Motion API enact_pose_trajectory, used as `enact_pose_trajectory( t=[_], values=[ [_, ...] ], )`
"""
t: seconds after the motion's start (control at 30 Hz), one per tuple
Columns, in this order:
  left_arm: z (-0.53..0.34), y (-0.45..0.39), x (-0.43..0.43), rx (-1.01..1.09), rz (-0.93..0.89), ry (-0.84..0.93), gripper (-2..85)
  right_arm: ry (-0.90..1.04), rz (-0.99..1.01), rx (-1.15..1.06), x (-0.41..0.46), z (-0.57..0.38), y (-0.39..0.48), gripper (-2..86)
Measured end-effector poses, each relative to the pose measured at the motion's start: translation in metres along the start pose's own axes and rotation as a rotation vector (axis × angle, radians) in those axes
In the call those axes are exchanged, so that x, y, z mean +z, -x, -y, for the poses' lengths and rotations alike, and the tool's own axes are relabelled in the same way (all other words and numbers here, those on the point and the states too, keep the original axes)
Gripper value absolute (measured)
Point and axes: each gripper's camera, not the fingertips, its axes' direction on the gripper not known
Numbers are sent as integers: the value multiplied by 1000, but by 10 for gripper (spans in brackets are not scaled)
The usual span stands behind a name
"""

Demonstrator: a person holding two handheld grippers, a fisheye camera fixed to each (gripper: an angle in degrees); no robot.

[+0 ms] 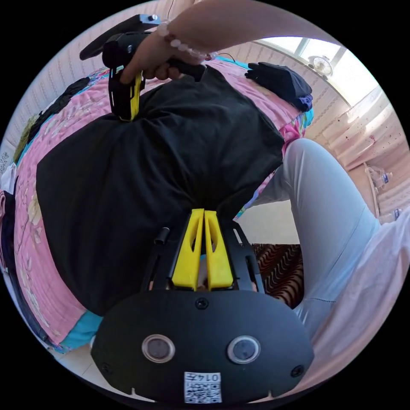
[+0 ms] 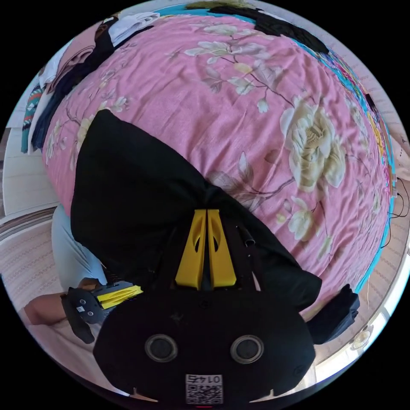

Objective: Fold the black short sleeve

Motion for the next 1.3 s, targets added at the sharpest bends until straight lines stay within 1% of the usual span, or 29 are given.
enact_pose_trajectory(
  t=[0.07, 0.17, 0.23, 0.3, 0.37, 0.4, 0.43, 0.53, 0.67, 0.73, 0.8, 0.87, 0.93, 0.97, 1.13, 1.23, 1.3],
  values=[
    [3, 1, -2, 0, 0, 9, -10, -14, 32, 21, -2, -4, -7, -3],
    [5, 1, -18, 10, 0, -28, -9, -160, 107, 16, -18, -40, -20, -1],
    [8, 10, -38, -10, -35, -79, -9, -284, 152, 80, -26, -95, -40, 2],
    [12, 21, -51, -28, -74, -124, -7, -322, 194, 180, -20, -143, -58, 8],
    [21, 34, -62, -47, -109, -157, -2, -326, 215, 289, -7, -188, -75, 22],
    [31, 43, -67, -50, -121, -172, 3, -303, 214, 358, 4, -214, -84, 45],
    [42, 51, -72, -42, -122, -183, 25, -281, 209, 414, 15, -235, -90, 68],
    [76, 66, -78, -32, -69, -182, 63, -268, 252, 491, 37, -271, -100, 106],
    [120, 74, -82, 7, -82, -194, 73, -258, 315, 534, 58, -284, -110, 118],
    [152, 76, -80, 16, -97, -170, 77, -253, 365, 559, 71, -283, -117, 133],
    [176, 79, -77, 8, -126, -160, 80, -233, 400, 559, 82, -279, -121, 131],
    [201, 81, -74, -2, -155, -142, 84, -203, 463, 543, 92, -274, -127, 108],
    [233, 82, -69, -1, -153, -120, 87, -235, 565, 511, 98, -272, -132, 47],
    [241, 83, -67, -3, -151, -112, 87, -248, 578, 503, 99, -273, -133, 33],
    [317, 78, -37, -2, -202, 13, 84, -321, 644, 477, 104, -286, -140, 13],
    [351, 66, -20, 4, -151, 39, 86, -382, 696, 450, 102, -296, -139, 10],
    [365, 60, -8, -27, -138, 73, 79, -411, 700, 433, 100, -300, -137, 8]
  ],
)
